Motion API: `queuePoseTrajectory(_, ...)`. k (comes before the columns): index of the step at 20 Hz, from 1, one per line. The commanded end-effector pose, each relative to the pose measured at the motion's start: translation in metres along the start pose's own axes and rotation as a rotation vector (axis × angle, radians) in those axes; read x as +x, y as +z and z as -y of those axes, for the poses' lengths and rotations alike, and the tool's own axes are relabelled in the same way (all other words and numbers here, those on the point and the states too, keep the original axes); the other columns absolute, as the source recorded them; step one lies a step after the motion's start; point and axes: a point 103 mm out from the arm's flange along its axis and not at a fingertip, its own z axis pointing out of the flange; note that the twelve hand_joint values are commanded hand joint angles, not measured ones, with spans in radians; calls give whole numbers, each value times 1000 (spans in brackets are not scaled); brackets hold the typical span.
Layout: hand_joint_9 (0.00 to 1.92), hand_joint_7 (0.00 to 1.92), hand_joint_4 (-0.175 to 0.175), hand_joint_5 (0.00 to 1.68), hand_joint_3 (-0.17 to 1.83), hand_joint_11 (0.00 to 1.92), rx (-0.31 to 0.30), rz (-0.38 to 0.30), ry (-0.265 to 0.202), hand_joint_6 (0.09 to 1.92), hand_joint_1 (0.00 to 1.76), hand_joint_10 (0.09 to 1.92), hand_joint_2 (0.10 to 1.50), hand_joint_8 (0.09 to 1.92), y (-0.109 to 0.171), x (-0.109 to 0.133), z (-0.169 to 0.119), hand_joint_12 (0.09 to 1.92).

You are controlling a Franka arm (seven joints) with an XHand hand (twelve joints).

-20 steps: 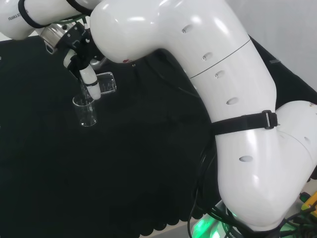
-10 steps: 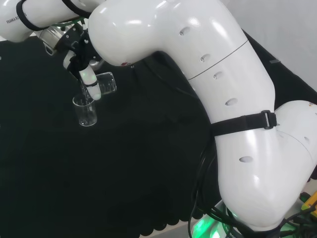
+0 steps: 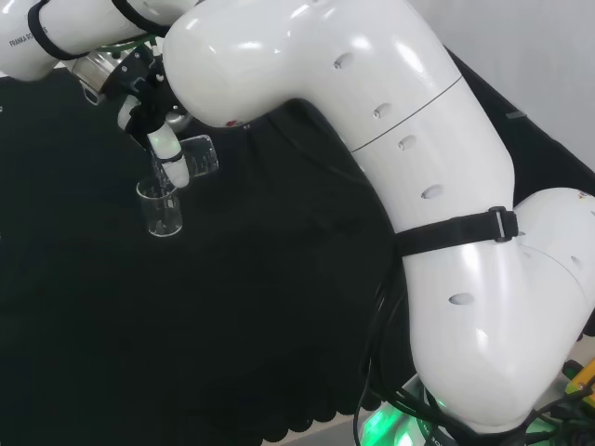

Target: Pour the water from the handheld beaker into the one on the table.

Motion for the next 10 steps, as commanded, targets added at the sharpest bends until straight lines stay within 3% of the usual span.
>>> queuePoseTrajectory(1, 1344, 1457, -175, 1240, 938, 1021, 5, 8, -2, 673, 1449, 847, 463, 532, -1, 1, 0, 849)
queuePoseTrajectory(10, 1344, 1458, -175, 1241, 938, 1023, 14, 22, 13, 672, 1450, 847, 462, 531, -2, 4, -1, 847)
